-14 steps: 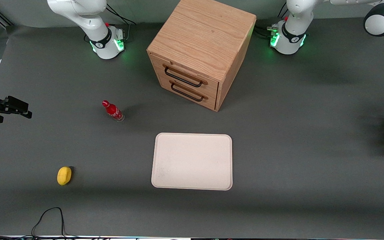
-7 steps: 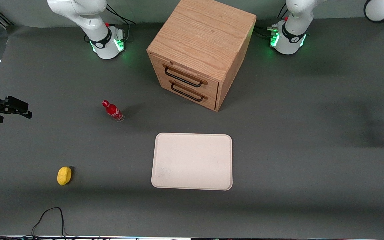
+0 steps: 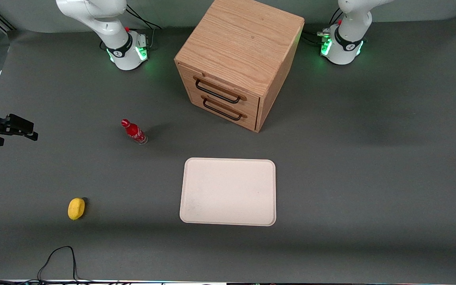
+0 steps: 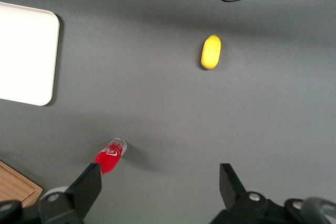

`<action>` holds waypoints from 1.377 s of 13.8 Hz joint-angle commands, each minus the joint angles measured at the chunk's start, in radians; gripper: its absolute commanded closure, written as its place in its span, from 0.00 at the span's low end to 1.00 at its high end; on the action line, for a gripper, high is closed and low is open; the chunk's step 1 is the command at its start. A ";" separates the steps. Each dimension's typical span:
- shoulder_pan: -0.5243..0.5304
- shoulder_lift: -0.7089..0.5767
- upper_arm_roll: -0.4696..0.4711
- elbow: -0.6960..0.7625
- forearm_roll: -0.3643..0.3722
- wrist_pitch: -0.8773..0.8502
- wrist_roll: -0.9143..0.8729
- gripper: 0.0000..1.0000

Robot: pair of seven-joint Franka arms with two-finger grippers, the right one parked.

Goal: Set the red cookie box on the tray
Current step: 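Carry the held cookie box over to the cream tray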

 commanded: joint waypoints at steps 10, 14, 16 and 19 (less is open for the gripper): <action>-0.524 -0.058 -0.011 -0.296 -0.118 0.365 -0.659 1.00; -0.703 0.242 -0.022 0.004 -0.132 0.371 -0.861 1.00; -0.722 0.395 -0.040 0.179 -0.141 0.379 -0.878 1.00; -0.728 0.525 -0.117 0.297 -0.141 0.501 -0.900 1.00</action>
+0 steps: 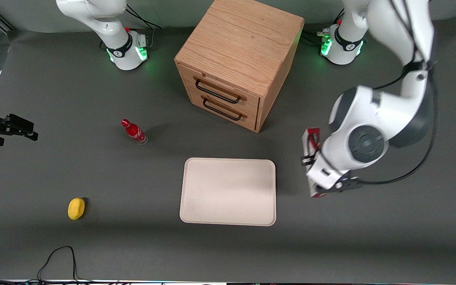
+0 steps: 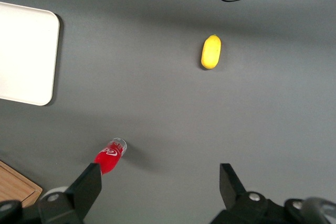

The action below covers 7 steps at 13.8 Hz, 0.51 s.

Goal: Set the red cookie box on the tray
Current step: 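Carry the held cookie box over to the cream tray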

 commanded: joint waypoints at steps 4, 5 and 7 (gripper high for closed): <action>-0.040 0.203 -0.054 0.147 -0.002 0.178 -0.019 1.00; -0.043 0.220 -0.055 0.147 -0.002 0.190 -0.017 1.00; -0.060 0.240 -0.055 0.146 0.000 0.213 -0.014 1.00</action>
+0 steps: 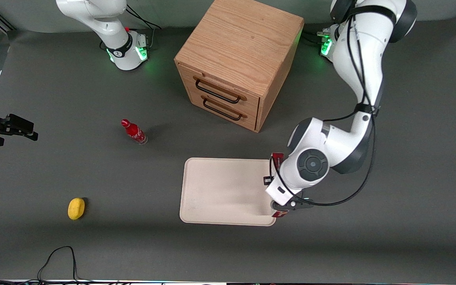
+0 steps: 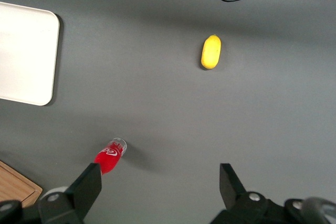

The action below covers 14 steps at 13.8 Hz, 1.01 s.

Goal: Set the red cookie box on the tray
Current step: 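Carry the held cookie box over to the cream tray, then lower the cookie box onto the tray and open the left gripper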

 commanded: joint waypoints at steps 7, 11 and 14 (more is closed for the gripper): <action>-0.037 0.089 0.006 0.044 -0.003 0.113 -0.022 1.00; -0.048 0.092 0.006 0.030 -0.006 0.147 -0.048 0.00; -0.046 0.092 0.006 0.030 -0.008 0.156 -0.049 0.00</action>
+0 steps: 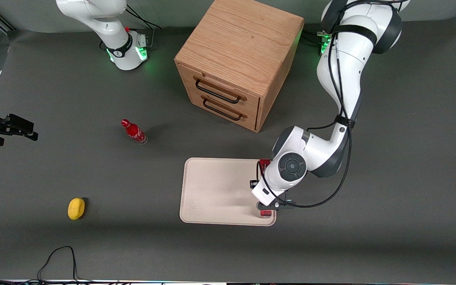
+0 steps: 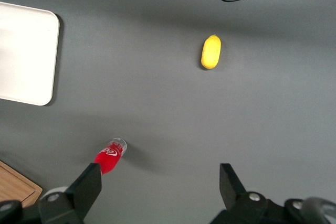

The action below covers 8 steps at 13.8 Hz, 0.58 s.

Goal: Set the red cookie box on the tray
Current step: 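Lower the cookie box onto the tray and open the left gripper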

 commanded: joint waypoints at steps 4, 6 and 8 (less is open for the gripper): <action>-0.010 0.000 0.008 0.028 -0.010 -0.015 -0.038 0.00; 0.014 -0.047 0.008 -0.012 -0.014 -0.027 -0.060 0.00; 0.039 -0.159 0.016 -0.137 -0.009 -0.024 -0.046 0.00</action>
